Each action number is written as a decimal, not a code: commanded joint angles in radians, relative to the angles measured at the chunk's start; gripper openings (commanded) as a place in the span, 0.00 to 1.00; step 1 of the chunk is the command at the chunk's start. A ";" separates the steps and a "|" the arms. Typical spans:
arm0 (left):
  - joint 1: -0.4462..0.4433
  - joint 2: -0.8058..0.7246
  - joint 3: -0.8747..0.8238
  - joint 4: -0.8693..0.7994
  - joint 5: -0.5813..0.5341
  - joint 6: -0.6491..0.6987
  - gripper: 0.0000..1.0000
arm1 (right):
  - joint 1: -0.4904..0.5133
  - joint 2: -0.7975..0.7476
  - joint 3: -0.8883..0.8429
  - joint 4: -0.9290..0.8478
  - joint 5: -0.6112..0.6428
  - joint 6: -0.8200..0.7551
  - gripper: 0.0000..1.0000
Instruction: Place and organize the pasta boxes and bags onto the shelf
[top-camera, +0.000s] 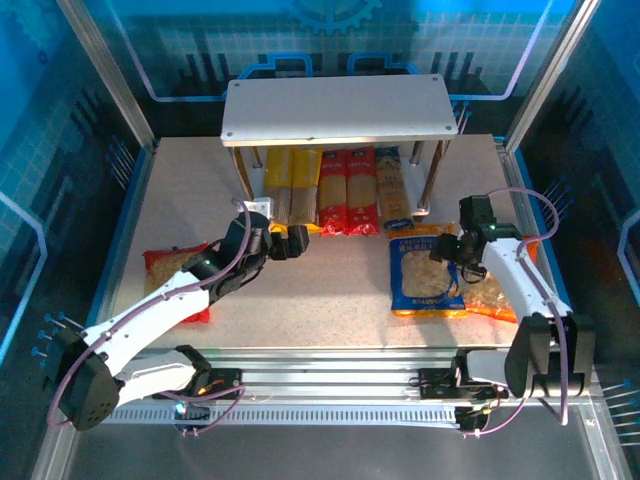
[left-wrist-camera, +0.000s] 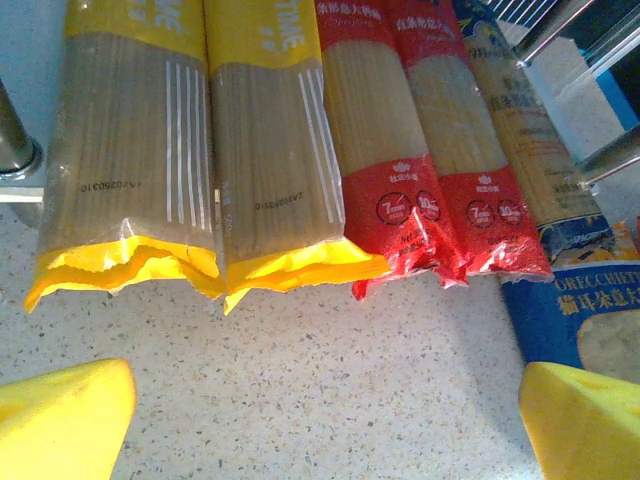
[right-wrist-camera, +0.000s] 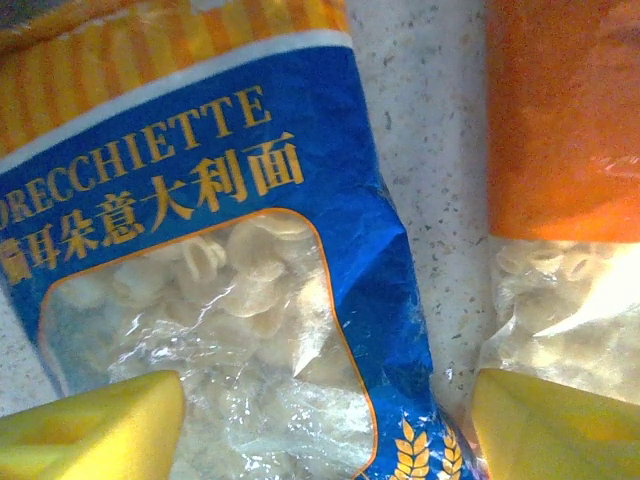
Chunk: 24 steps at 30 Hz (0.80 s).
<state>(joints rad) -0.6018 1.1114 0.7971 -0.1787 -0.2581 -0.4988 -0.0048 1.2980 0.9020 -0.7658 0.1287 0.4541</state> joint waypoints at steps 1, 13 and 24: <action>-0.009 -0.028 0.004 -0.024 -0.022 -0.001 0.99 | 0.011 0.054 -0.005 0.022 -0.003 0.014 0.73; -0.007 -0.060 0.010 -0.055 -0.051 0.013 0.99 | -0.025 0.257 0.055 0.097 -0.044 -0.016 0.75; -0.006 -0.073 0.021 -0.071 -0.077 0.030 0.99 | 0.009 0.284 0.009 0.099 -0.246 -0.099 0.59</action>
<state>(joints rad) -0.6014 1.0637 0.7971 -0.2344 -0.3069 -0.4911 -0.0193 1.5646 0.9394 -0.6529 -0.0174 0.3916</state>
